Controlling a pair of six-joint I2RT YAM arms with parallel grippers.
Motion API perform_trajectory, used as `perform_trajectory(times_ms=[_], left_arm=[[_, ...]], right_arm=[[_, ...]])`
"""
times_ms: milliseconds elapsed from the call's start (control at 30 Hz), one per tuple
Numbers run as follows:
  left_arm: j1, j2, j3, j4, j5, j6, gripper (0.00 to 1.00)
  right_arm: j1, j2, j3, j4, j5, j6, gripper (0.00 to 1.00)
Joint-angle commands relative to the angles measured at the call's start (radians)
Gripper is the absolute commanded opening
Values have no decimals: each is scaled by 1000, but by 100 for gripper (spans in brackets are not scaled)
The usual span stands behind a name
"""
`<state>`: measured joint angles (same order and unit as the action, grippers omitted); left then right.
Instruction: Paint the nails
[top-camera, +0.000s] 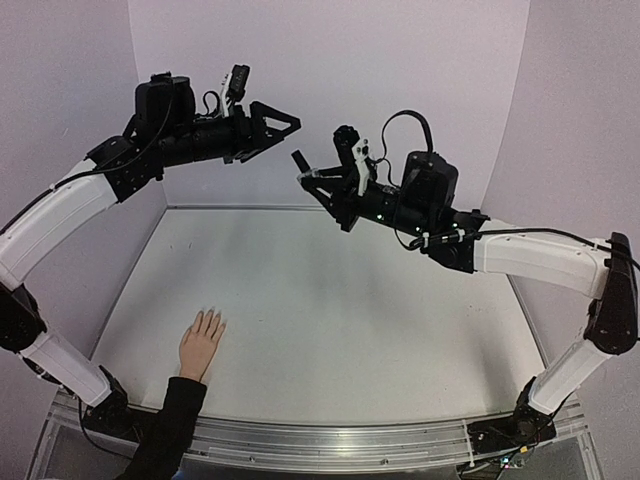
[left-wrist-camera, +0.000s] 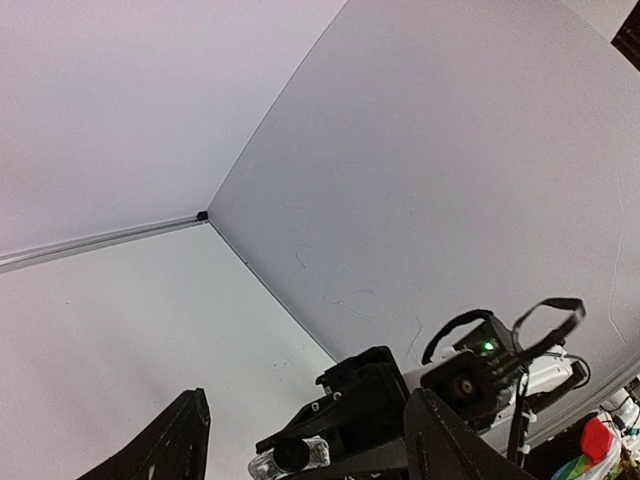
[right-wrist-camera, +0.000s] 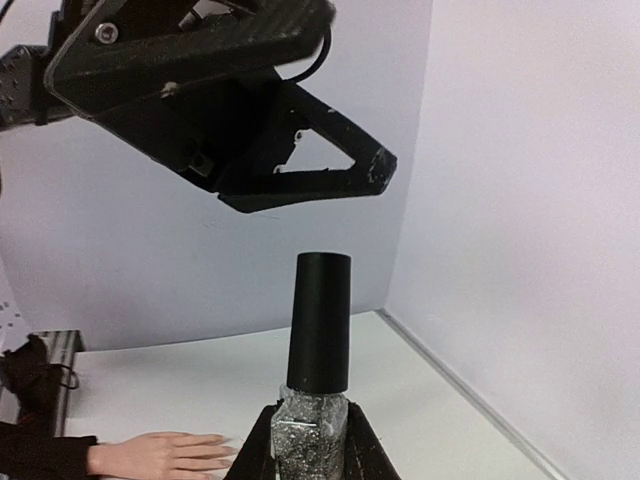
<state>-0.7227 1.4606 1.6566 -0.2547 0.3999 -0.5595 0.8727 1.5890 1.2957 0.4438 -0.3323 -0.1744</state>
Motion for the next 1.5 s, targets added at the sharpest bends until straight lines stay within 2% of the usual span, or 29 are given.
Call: perform_trajectory(times_ms=[0, 100, 300, 467, 667, 1000, 1067, 1167, 1267, 1367, 1467], left_arm=[[3, 50, 52, -27, -10, -34, 66], [3, 64, 59, -29, -1, -38, 62], [4, 75, 41, 1, 8, -61, 63], [4, 92, 44, 39, 6, -71, 54], [2, 126, 73, 79, 26, -89, 53], [-4, 128, 61, 125, 54, -99, 26], [-6, 131, 63, 129, 68, -95, 17], [-7, 135, 55, 156, 120, -99, 3], [-10, 146, 43, 196, 224, -97, 0], [-20, 173, 51, 216, 403, -56, 0], [-38, 192, 56, 257, 612, 4, 0]], right_arm=[[26, -15, 43, 7, 226, -112, 0], [36, -13, 48, 7, 278, -132, 0], [50, 1, 65, 17, 375, -161, 0], [61, 12, 74, 22, 381, -184, 0], [67, 21, 86, 22, 381, -189, 0], [70, 29, 96, 19, 396, -193, 0], [71, 30, 99, 19, 404, -191, 0], [71, 34, 110, 19, 421, -178, 0], [70, 29, 121, 17, 411, -150, 0], [61, 4, 119, 12, 305, -106, 0], [0, -34, 127, -5, -160, 30, 0]])
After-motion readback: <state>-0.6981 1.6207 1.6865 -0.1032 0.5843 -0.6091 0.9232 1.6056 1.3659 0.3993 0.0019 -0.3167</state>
